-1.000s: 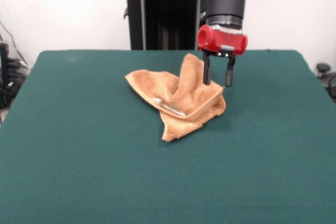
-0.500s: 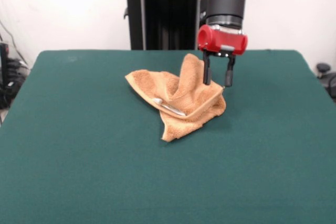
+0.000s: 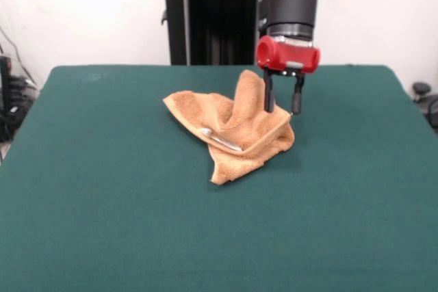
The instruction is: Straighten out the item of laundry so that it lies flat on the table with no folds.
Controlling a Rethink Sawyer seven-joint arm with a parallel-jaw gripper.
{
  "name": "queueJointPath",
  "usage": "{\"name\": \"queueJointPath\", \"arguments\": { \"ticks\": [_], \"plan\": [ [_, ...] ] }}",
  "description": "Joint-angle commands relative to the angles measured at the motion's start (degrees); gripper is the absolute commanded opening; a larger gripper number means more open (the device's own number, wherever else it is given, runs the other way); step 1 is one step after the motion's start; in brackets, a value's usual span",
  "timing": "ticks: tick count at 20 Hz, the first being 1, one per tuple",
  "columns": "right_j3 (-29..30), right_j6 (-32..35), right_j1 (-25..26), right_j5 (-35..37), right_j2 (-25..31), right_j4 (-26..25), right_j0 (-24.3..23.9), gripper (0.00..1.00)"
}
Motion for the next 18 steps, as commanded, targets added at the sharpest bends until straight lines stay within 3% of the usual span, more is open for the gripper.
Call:
{"name": "queueJointPath", "arguments": {
  "ticks": [1, 6, 18],
  "plan": [
    [-2.0, 8.4, 1.5, 4.3, 6.3, -2.7, 0.2, 1.0],
    [-2.2, 8.7, 1.7, 4.2, 6.0, -2.9, 0.5, 1.0],
    [-2.5, 10.6, 2.5, -4.3, 6.0, -3.3, 0.3, 1.0]
  ]
}}
